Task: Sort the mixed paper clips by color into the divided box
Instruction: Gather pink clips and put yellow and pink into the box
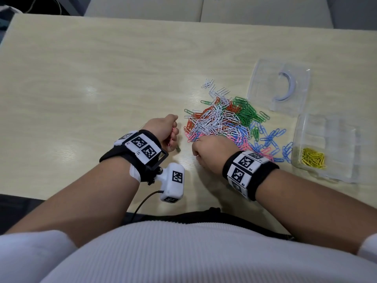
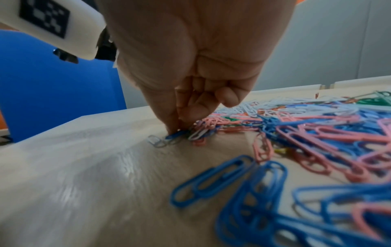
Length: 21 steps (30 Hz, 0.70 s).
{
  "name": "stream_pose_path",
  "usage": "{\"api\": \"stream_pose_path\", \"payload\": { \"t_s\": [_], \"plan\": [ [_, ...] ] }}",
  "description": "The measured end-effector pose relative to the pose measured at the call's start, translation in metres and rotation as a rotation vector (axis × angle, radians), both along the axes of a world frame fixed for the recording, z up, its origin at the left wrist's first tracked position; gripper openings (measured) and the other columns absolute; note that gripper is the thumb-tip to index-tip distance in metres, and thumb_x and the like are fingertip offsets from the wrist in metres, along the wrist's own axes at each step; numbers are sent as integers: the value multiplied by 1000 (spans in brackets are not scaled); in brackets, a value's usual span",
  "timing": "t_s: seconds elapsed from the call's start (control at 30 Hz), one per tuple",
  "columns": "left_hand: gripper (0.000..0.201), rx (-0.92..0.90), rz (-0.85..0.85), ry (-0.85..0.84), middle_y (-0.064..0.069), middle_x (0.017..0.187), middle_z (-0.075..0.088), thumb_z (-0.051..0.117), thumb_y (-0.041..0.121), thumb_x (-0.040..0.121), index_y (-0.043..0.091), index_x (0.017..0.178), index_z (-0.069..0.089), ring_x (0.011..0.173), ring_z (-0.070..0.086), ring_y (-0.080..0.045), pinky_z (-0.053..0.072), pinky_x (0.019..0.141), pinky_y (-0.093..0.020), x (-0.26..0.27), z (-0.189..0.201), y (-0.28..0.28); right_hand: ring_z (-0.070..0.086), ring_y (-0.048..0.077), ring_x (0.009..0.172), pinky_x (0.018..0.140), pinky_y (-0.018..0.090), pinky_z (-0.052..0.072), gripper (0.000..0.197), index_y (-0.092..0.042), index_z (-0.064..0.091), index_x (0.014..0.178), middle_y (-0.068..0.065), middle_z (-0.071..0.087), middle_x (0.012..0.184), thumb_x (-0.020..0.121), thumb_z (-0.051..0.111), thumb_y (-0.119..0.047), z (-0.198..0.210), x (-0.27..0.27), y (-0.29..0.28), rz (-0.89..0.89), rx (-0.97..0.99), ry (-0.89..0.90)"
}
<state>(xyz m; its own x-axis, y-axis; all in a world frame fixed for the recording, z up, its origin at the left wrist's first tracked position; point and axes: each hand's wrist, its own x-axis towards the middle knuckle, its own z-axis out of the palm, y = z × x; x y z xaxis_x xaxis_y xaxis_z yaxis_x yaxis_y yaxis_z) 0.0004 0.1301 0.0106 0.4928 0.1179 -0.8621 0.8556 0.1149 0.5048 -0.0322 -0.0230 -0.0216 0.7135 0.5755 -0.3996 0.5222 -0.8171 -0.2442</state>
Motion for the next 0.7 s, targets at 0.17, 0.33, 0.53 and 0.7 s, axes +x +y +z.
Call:
{"api": "stream_pose_path", "payload": {
  "t_s": [0.17, 0.33, 0.53, 0.7],
  "plan": [
    [37, -19, 31, 3, 6, 44, 41, 50, 32, 96, 20, 62, 41, 31, 32, -7, 30, 37, -12, -1, -2, 1, 60, 28, 98, 75, 35, 45, 20, -17, 61, 104, 3, 60, 106, 91, 48, -22, 2, -1, -4, 12, -37, -41],
    [36, -31, 48, -21, 7, 43, 41, 49, 31, 96, 20, 62, 42, 30, 34, -6, 35, 41, -12, 0, 0, 3, 58, 28, 97, 73, 34, 41, 18, -17, 57, 104, 3, 57, 106, 90, 48, -23, 5, 2, -13, -61, 20, -47],
    [38, -63, 43, -133, 7, 44, 42, 50, 31, 96, 20, 60, 42, 34, 33, -6, 35, 42, -13, 10, 18, 2, 59, 26, 95, 76, 35, 44, 18, -20, 58, 104, 2, 55, 104, 91, 46, -22, 4, 3, -19, -70, -12, -58],
    [39, -90, 18, -229, 8, 47, 40, 49, 32, 97, 22, 59, 41, 36, 33, -6, 33, 45, -16, 21, 37, -4, 60, 29, 94, 73, 35, 43, 22, -20, 53, 109, 3, 56, 107, 88, 50, -26, 5, 3, -19, -90, -1, -75]
  ]
}}
